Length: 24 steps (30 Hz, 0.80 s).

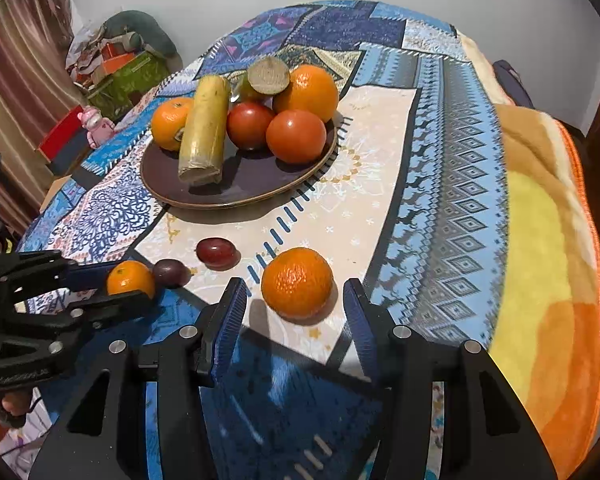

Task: Organize fruits
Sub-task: 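Grasp a small mandarin with the left tool while the right tool grasps another mandarin, then carry both mandarins onto the plate and open both tools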

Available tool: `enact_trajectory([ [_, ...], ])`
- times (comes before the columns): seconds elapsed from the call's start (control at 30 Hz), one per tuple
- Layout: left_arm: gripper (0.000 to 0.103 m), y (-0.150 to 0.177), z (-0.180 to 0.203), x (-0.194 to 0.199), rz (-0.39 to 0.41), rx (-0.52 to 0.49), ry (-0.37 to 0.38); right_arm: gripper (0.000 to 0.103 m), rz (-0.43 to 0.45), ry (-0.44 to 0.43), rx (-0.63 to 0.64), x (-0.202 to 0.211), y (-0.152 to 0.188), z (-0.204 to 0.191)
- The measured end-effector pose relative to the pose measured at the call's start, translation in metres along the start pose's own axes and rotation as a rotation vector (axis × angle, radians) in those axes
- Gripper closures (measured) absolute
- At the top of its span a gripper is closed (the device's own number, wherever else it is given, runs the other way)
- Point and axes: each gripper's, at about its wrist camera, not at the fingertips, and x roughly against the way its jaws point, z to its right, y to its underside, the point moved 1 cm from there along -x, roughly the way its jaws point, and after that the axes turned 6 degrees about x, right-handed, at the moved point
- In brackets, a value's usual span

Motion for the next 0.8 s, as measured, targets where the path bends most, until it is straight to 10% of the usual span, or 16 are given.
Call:
enact_trajectory([
  [0.8, 0.068, -0.044, -0.042, 0.046, 0.158, 0.08, -0.085, 0.068, 0.124, -0.026, 0.037, 0.028, -0.035, -0.018],
])
